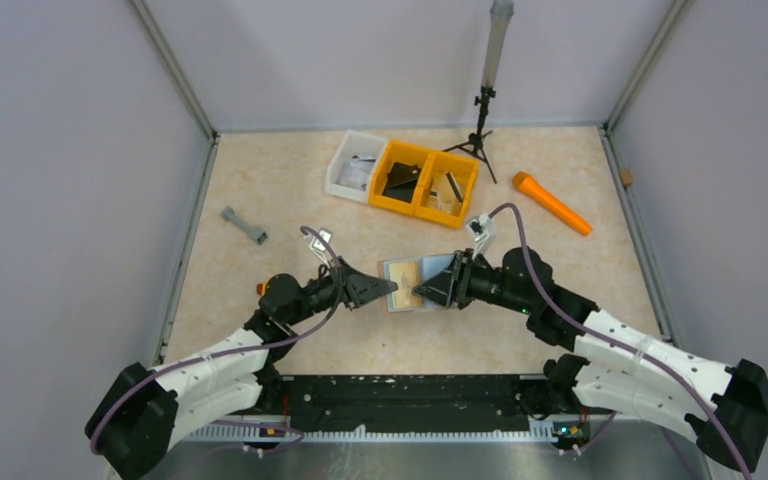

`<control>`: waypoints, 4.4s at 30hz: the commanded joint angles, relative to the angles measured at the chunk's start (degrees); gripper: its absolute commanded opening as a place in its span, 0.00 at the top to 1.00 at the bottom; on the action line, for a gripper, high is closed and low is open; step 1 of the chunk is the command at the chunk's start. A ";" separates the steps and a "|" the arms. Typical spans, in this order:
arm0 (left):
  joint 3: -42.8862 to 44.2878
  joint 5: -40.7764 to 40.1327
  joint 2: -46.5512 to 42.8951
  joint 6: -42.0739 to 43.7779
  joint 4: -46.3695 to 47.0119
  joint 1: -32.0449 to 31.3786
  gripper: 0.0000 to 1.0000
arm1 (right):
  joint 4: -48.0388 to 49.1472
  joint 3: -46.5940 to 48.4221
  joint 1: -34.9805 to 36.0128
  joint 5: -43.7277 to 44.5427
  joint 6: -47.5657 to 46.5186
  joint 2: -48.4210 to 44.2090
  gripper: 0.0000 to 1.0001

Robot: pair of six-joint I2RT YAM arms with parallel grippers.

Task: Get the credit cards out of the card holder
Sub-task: Remove the credit card from the card holder.

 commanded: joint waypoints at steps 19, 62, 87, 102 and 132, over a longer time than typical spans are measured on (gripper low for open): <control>-0.44 4.02 -0.86 -6.88 20.40 -0.91 1.00 | 12.34 -0.16 -1.50 -6.64 7.79 1.40 0.64; -0.69 0.46 -4.29 -3.80 9.10 -0.97 1.00 | 13.88 -4.62 -1.85 -0.97 12.45 -3.46 0.93; -8.49 -21.98 4.11 5.08 -8.52 -8.40 1.00 | 12.72 -18.15 -1.19 -2.26 7.34 4.08 0.56; -6.96 -25.60 15.37 5.28 -4.50 -11.07 1.00 | 27.75 -13.64 5.13 1.68 11.42 24.33 0.56; 13.21 -20.04 35.04 11.93 -13.15 -4.90 0.73 | 6.15 -0.08 -11.26 4.08 -12.10 33.62 0.68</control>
